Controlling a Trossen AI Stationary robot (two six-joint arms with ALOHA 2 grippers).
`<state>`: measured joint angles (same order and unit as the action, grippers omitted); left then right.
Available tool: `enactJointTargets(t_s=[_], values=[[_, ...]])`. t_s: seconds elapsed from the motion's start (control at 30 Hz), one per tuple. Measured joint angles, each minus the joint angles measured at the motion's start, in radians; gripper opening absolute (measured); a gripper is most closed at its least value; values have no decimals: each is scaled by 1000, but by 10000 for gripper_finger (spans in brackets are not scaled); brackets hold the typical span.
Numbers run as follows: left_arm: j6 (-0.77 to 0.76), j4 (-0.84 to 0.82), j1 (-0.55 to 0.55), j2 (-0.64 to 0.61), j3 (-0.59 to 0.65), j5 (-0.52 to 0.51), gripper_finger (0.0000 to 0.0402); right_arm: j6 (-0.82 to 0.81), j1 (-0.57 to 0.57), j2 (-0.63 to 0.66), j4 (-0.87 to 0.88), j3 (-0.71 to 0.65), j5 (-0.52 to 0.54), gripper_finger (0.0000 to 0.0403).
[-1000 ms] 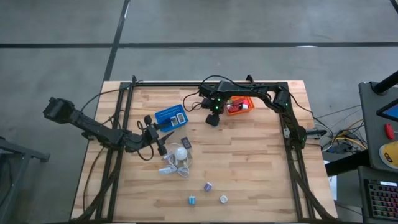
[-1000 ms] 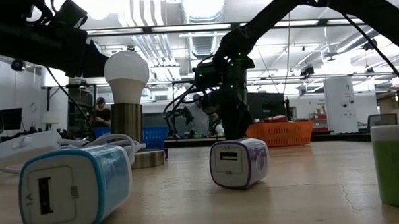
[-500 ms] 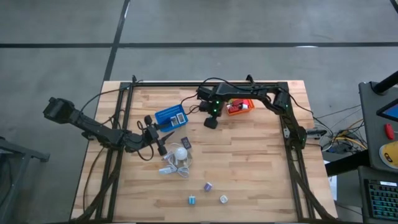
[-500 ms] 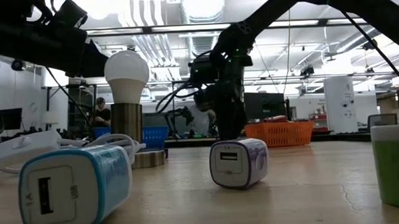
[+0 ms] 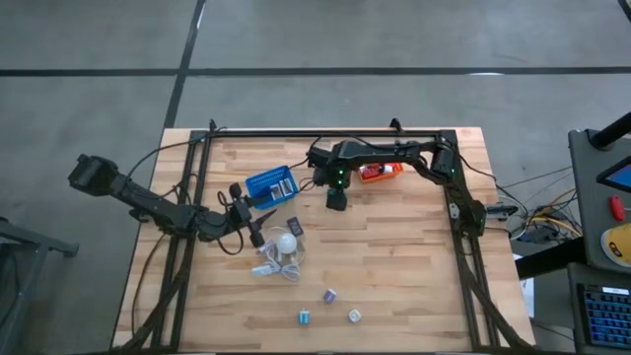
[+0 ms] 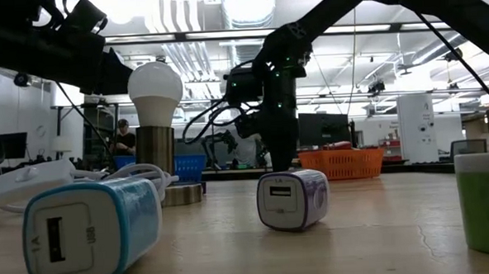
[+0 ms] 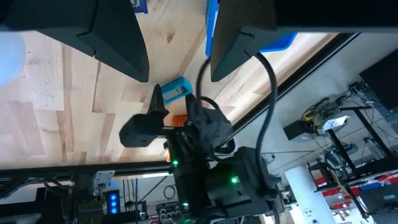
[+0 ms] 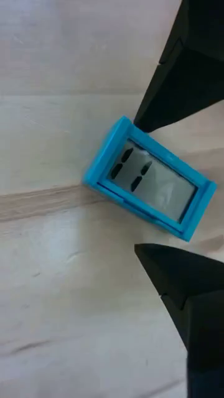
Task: Pick & Place Office items
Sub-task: Put the light blue timer into the blue bin
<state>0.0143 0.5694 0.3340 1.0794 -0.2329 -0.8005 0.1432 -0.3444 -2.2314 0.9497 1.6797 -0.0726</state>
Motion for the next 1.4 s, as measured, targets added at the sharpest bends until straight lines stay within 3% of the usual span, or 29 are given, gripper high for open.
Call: enactJointTargets(t_s=[0.23,0.5,0.9,1.4], values=[[-4,0,0,0,0,0,177,44,39,-2,-10,-4,72,246],[-7,0,0,0,0,-1,177,50,41,-2,-11,-4,72,122],[32,-1,1,0,9,-75,177,87,41,30,-33,-8,79,123],[39,-26,0,0,9,-83,177,163,45,148,-159,18,77,123]])
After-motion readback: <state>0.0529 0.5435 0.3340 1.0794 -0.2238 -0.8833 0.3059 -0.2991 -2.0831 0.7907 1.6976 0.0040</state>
